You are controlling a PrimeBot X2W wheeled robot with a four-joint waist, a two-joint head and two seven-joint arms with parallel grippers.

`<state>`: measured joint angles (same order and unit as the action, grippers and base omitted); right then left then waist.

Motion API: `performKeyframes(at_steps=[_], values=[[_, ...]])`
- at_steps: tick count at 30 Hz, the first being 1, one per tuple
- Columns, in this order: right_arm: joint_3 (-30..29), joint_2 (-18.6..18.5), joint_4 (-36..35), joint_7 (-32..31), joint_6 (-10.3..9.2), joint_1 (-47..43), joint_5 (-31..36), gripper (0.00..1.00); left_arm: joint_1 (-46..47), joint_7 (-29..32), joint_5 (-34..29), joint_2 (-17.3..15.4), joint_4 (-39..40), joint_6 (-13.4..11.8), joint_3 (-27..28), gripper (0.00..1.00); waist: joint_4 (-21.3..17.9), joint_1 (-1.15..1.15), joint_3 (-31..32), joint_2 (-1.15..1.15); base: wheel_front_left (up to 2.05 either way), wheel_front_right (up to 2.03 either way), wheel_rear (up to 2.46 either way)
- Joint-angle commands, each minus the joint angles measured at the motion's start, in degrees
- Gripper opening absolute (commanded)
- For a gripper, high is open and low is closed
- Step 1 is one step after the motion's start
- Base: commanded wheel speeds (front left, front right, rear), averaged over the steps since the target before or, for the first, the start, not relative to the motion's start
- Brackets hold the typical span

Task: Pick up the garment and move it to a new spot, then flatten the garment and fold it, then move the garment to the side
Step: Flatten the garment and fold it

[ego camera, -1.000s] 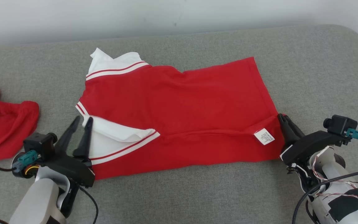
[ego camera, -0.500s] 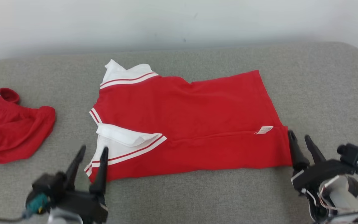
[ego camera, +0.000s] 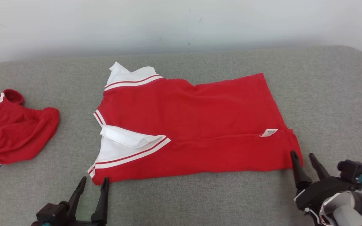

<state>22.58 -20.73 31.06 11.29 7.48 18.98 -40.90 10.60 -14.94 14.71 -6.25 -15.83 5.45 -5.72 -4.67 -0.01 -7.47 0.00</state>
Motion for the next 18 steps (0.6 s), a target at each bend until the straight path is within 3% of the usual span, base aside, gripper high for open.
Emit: performKeyframes(at_steps=[1,18], values=[[-0.29,1.18,0.41,-0.45,0.03,-0.13,0.6,1.0,0.32,-0.32,-0.39,0.24,-1.16,0.17,0.57,1.0,0.16,0.01,-0.36,0.0,0.0,0.0,0.0],[-0.85,4.39,4.89,-2.48,0.02,3.03,5.28,1.0,6.91,-0.32,-2.64,1.6,-12.26,0.51,1.44,1.0,-0.43,0.01,-3.26,0.0,0.0,0.0,0.0]])
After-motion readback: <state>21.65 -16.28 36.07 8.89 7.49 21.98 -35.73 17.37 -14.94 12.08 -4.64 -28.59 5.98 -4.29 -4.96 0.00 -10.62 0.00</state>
